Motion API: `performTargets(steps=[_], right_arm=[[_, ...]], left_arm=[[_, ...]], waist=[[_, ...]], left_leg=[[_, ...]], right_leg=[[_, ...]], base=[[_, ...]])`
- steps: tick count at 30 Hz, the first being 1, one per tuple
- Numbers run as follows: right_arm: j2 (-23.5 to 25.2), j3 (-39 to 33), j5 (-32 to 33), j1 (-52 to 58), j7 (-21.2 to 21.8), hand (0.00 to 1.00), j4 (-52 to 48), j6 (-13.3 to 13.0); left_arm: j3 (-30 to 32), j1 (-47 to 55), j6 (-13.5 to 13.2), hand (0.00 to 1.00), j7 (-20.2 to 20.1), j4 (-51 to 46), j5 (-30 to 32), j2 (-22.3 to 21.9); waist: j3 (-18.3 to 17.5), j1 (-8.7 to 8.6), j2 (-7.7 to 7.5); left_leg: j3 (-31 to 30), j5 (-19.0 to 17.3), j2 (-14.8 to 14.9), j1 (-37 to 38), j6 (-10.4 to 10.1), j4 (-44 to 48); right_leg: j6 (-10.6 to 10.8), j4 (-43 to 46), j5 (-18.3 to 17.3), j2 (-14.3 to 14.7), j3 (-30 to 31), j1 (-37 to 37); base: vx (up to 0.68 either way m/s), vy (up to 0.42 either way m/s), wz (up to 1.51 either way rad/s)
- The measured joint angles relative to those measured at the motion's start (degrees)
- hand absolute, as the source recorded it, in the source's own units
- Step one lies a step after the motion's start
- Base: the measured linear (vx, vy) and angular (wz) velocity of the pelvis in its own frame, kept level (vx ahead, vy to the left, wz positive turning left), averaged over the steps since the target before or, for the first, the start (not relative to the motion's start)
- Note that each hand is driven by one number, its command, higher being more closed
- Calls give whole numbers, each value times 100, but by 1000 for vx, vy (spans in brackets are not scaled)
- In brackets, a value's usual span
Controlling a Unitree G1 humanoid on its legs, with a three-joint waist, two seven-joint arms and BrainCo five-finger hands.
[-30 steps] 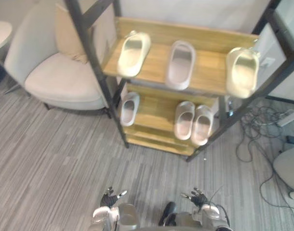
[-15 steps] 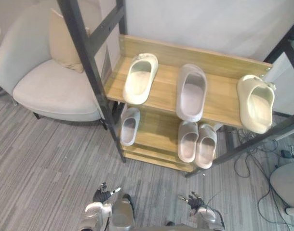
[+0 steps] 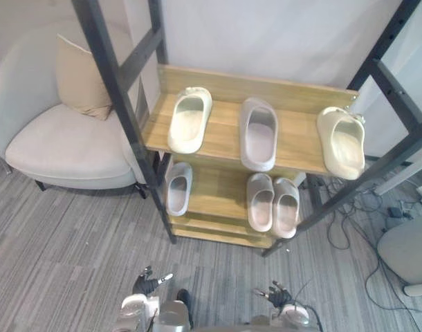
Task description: Organize the slippers on the shoe rack
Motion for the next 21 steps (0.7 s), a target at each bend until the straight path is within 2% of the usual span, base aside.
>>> performTargets(steps=[2, 6, 7, 10, 16, 21], right_arm=[[2, 36, 3, 28, 22, 0, 4, -2], [-22, 33, 2, 25, 45, 0, 19, 7], [-27, -4, 2, 31, 44, 0, 34, 9], [-30, -22, 3, 27, 43, 0, 36, 9], [-15, -17, 3, -44, 30, 0, 1, -25], [-2, 0, 0, -57, -99, 0, -106, -42]], left_arm=[[-18, -16, 11, 0, -2, 18, 38, 75], [-67, -42, 1, 0, 9, 106, 58, 68], [-116, -47, 1, 0, 6, 111, 60, 53], [-113, -46, 0, 0, 6, 113, 60, -32], [-125, -33, 0, 0, -8, 121, 120, -108], [-118, -29, 0, 0, 13, 158, 122, -110]], waist=[[-69, 1, -133], [-95, -23, -108], [-118, -33, -42], [-116, -38, 23], [-162, -47, -27], [-161, -98, -15]], left_leg=[[-18, 14, -96, -2, -14, -38], [-73, 180, -151, 39, -75, -277], [-129, 331, -168, 75, -23, -469], [-202, 427, -172, 255, -31, -674], [-220, 424, -172, 438, -37, -742], [19, 415, -101, 537, -51, -782]], right_leg=[[139, -526, 187, 35, -85, 85], [387, -1006, 188, 112, -227, 257], [395, -1116, 198, 166, -305, 284], [401, -1310, 220, 245, -366, 497], [315, -1567, 281, 313, -339, 763], [229, -1769, 513, 423, -99, 857]], base=[[30, 7, 10], [79, -53, 3], [82, -61, 16], [85, -42, 13], [33, -22, 2], [-50, -7, -18]])
